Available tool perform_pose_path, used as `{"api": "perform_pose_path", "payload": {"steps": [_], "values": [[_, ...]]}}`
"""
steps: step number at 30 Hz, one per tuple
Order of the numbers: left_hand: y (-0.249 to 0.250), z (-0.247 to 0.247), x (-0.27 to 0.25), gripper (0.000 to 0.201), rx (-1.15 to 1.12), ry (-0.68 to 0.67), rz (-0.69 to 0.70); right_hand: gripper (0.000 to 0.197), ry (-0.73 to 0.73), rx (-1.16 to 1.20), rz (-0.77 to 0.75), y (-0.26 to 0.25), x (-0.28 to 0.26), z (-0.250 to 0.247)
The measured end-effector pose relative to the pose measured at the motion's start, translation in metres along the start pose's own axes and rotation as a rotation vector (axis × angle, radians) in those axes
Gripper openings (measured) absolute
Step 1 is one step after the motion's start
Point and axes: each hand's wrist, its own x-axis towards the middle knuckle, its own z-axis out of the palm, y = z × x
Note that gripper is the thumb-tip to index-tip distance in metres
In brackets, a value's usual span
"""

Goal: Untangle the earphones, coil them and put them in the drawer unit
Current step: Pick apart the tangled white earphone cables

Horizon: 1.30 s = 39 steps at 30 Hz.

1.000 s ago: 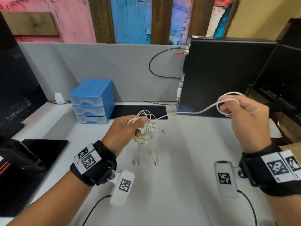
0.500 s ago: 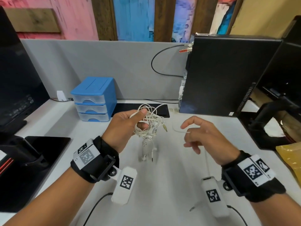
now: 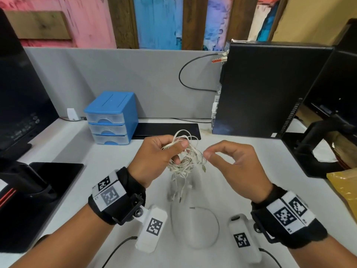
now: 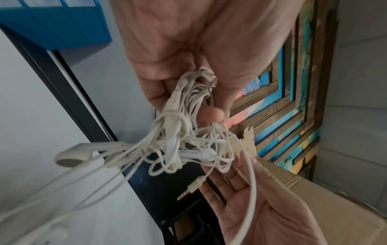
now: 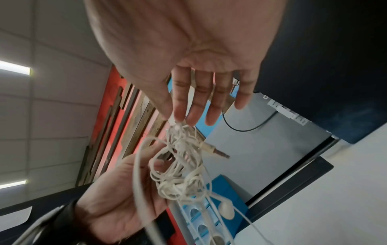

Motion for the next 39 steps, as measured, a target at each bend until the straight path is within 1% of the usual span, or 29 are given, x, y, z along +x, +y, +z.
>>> {"api": "perform_pose_path", "payload": {"steps": [3,5,7,9,10,12,15,16,19,20,23,24,25,26,27,28,29,30,33,34,35,36,37,39], "values": [[0.002,0.001,-0.002,0.026,-0.055,-0.051,0.018,0.014,0.046,0.095,0.071,0.004,0.002,-0.001],[0.004,0.002,-0.004,0.023,-0.099,-0.142,0.022,0.022,0.004,0.194,0.164,0.007,0.004,-0.002],[0.004,0.003,-0.007,0.012,-0.129,-0.241,0.031,0.026,-0.110,0.348,0.263,0.007,0.004,0.000],[0.003,0.005,-0.009,0.012,-0.155,-0.303,0.049,0.027,-0.263,0.492,0.322,0.005,0.001,0.003],[0.003,0.006,-0.009,0.013,-0.159,-0.318,0.056,0.029,-0.335,0.523,0.336,0.004,0.000,0.005],[0.004,0.007,-0.010,0.014,-0.155,-0.332,0.069,0.028,-0.431,0.520,0.341,0.004,-0.002,0.006],[0.005,0.007,-0.011,0.013,-0.163,-0.328,0.084,0.025,-0.481,0.529,0.336,0.008,-0.001,0.002],[0.006,0.007,-0.011,0.012,-0.162,-0.328,0.088,0.027,-0.491,0.549,0.336,0.010,-0.001,0.000],[0.005,0.009,-0.010,0.015,-0.141,-0.312,0.081,0.056,-0.543,0.622,0.331,0.015,-0.001,-0.005],[0.004,0.010,-0.010,0.017,-0.139,-0.306,0.078,0.062,-0.557,0.640,0.325,0.016,-0.001,-0.006],[0.006,0.009,-0.012,0.020,-0.146,-0.334,0.102,0.073,-0.582,0.667,0.321,0.018,-0.001,-0.007],[0.007,0.009,-0.012,0.020,-0.147,-0.351,0.116,0.073,-0.592,0.667,0.324,0.018,-0.001,-0.007],[0.008,0.009,-0.013,0.019,-0.147,-0.360,0.127,0.068,-0.601,0.666,0.325,0.017,-0.001,-0.008],[0.008,0.009,-0.013,0.018,-0.146,-0.356,0.134,0.055,-0.590,0.661,0.323,0.014,-0.001,-0.007],[0.008,0.009,-0.013,0.017,-0.146,-0.341,0.137,0.036,-0.546,0.657,0.323,0.012,0.000,-0.007],[0.008,0.009,-0.013,0.015,-0.149,-0.319,0.132,0.018,-0.473,0.657,0.338,0.009,0.002,-0.006],[0.008,0.008,-0.012,0.012,-0.163,-0.293,0.121,0.007,-0.385,0.670,0.370,0.006,0.004,-0.006],[0.008,0.006,-0.011,0.010,-0.183,-0.262,0.103,0.004,-0.300,0.716,0.413,0.005,0.007,-0.007],[0.008,0.000,-0.007,0.010,-0.241,-0.203,0.069,0.009,-0.050,0.998,0.556,0.004,0.015,-0.017],[0.009,-0.001,-0.006,0.010,-0.250,-0.200,0.068,0.011,-0.003,1.077,0.569,0.002,0.016,-0.022],[0.009,-0.003,-0.004,0.010,-0.254,-0.190,0.062,0.014,-0.005,1.094,0.566,0.001,0.017,-0.028],[0.008,-0.004,-0.003,0.012,-0.264,-0.171,0.047,0.017,-0.038,1.019,0.564,0.000,0.019,-0.033],[0.007,-0.005,-0.001,0.016,-0.278,-0.146,0.023,0.022,-0.074,0.827,0.551,0.001,0.019,-0.037],[0.002,-0.005,0.001,0.024,-0.288,-0.136,-0.021,0.023,-0.096,0.244,0.456,0.000,0.018,-0.036]]}}
